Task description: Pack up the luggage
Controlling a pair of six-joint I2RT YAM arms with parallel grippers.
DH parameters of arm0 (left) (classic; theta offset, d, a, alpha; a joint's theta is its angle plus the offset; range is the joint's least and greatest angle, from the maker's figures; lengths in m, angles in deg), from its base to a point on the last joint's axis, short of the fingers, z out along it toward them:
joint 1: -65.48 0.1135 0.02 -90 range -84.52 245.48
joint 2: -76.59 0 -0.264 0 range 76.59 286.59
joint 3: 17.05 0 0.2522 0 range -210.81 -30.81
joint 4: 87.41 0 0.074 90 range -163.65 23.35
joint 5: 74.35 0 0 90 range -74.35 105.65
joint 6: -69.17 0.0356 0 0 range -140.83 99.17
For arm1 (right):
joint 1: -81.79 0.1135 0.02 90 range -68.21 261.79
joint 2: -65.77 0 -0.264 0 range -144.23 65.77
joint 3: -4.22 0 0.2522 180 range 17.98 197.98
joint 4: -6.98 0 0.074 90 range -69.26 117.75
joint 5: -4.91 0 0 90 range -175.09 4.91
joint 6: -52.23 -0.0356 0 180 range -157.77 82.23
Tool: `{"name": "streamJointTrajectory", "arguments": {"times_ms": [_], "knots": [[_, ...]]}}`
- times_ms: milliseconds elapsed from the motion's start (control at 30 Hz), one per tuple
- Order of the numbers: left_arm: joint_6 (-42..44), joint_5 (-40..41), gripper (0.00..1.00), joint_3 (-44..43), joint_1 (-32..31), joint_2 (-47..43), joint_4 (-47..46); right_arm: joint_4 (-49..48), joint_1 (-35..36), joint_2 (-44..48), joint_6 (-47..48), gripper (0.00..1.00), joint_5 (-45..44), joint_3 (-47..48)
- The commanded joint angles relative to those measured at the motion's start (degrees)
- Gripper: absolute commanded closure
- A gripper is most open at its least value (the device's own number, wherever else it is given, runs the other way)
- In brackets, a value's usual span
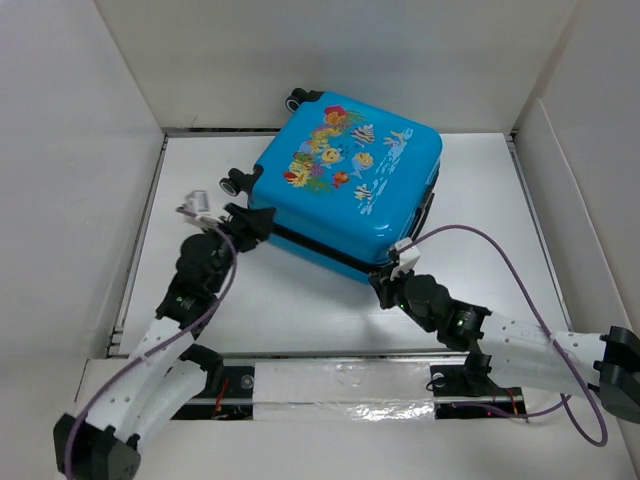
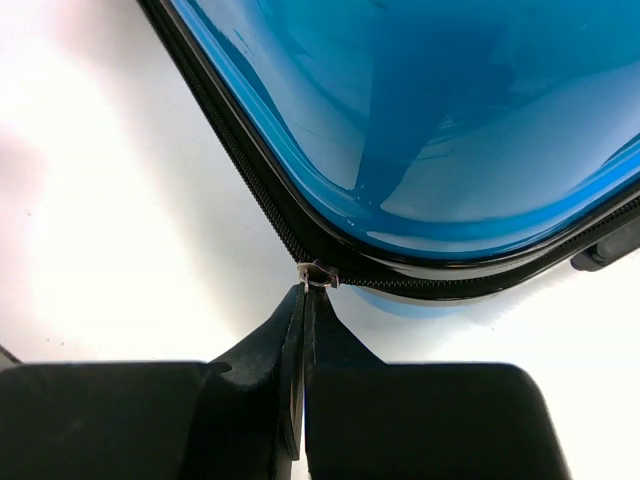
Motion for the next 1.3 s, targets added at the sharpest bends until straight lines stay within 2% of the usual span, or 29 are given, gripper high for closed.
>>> {"name": "streamJointTrajectory", "arguments": {"times_ms": [0, 67, 133, 267, 300, 500, 767, 967, 1167, 1267], "knots": [[-0.5, -3.0, 0.32, -4.6, 11.3, -3.9, 7.0, -4.6, 1.1, 1.2, -0.9, 1.00, 5.2, 0.2], [-0.7, -4.2, 0.31, -8.0, 16.3, -2.0, 6.3, -4.9, 1.1, 1.3, -0.6, 1.00, 6.0, 0.0], [-1.3, -9.5, 0.30, -10.0, 23.1, 3.3, 4.2, -4.9, 1.1, 1.2, -0.2, 1.00, 6.2, -0.3], [-1.4, -13.2, 0.29, -17.0, 27.5, 14.7, 2.3, -4.9, 0.6, 1.2, 0.4, 1.00, 6.8, -0.4], [-1.4, -14.0, 0.29, -17.9, 27.5, 18.8, 1.8, -4.8, 0.6, 1.3, 0.4, 1.00, 6.9, -0.5], [-2.4, -17.7, 0.29, -23.7, 28.6, 29.7, -0.2, -5.5, 0.6, 1.3, 0.4, 1.00, 7.7, -1.5], [-3.5, -16.5, 0.29, -29.2, 28.6, 37.0, -1.8, -5.6, 0.6, 2.0, 0.2, 1.00, 8.1, -2.0], [-5.3, -17.6, 0.30, -30.2, 28.6, 41.7, -4.1, -5.0, 0.6, 3.0, 0.4, 1.00, 7.9, -2.2], [-9.4, -16.9, 0.35, -30.2, 28.6, 45.0, -8.9, -4.6, 0.6, 3.4, 0.5, 1.00, 7.9, -2.4], [-12.2, -17.5, 0.43, -28.8, 28.6, 46.1, -13.7, -4.6, 0.6, 3.4, 0.7, 1.00, 7.8, -2.4]]}}
